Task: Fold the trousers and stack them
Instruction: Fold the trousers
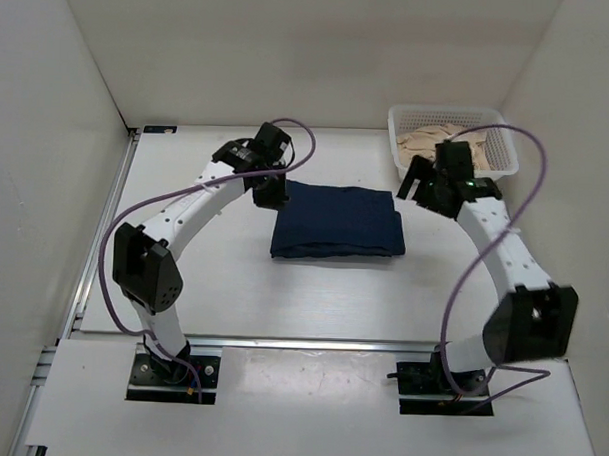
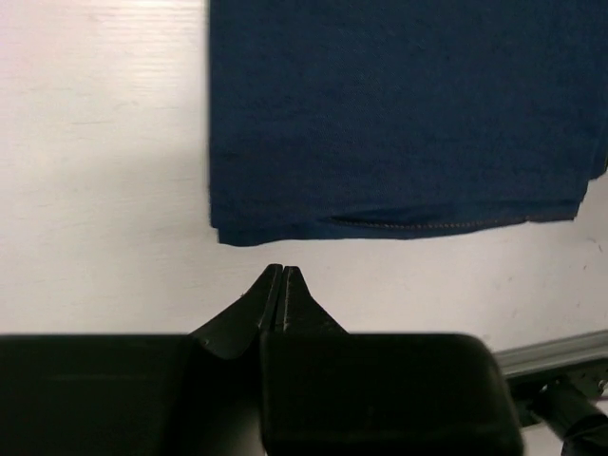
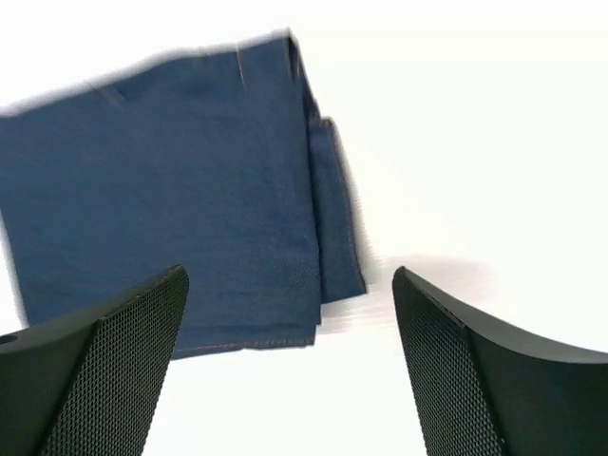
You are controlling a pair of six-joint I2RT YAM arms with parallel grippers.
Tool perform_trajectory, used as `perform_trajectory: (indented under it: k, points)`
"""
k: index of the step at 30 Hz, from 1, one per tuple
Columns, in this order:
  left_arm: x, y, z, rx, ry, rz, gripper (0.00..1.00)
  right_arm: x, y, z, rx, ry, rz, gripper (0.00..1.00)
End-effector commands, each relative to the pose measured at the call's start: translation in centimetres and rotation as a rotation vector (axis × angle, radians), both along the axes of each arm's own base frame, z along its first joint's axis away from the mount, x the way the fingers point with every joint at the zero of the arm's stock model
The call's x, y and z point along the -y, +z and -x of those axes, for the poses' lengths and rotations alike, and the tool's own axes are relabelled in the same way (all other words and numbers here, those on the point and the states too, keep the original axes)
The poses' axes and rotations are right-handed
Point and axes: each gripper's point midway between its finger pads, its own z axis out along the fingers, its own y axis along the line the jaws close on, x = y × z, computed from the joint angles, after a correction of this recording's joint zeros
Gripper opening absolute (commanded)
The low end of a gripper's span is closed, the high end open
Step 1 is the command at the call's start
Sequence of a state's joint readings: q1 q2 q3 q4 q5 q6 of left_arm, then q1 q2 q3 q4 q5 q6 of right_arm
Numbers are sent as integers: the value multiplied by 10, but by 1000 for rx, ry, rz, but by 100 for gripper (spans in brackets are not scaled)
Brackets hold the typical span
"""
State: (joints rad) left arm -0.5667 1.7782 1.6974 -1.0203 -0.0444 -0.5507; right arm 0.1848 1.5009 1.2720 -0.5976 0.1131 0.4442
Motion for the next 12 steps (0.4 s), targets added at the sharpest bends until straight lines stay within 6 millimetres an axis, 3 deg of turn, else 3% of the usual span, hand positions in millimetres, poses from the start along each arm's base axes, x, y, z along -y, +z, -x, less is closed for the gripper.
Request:
perform_trajectory:
  k: [1,2,4,5,7,8,9,10,11,12]
  points:
    - [-34,30,0,46,87,-25,10,39,47,24,114,-138,101,92]
    - [-42,37,1,66,106,-29,10,45,63,34,169,-160,107,94]
    - [-66,53,2,118,175,-35,12,57,60,50,181,-203,136,95]
    - [-77,75,8,176,205,-10,15,61,69,60,214,-216,137,97]
    - [-102,91,12,242,269,-19,26,69,73,76,225,-238,156,99]
    - [-113,112,22,300,300,10,34,73,71,83,217,-256,166,99]
    - [-122,120,26,327,322,15,37,81,72,90,211,-282,198,100]
    - [-135,125,30,346,362,15,53,85,70,97,212,-292,208,98]
    - [-143,145,42,403,376,49,55,85,72,98,221,-293,205,98]
    - [-150,148,47,421,395,48,55,85,72,98,221,-293,205,98]
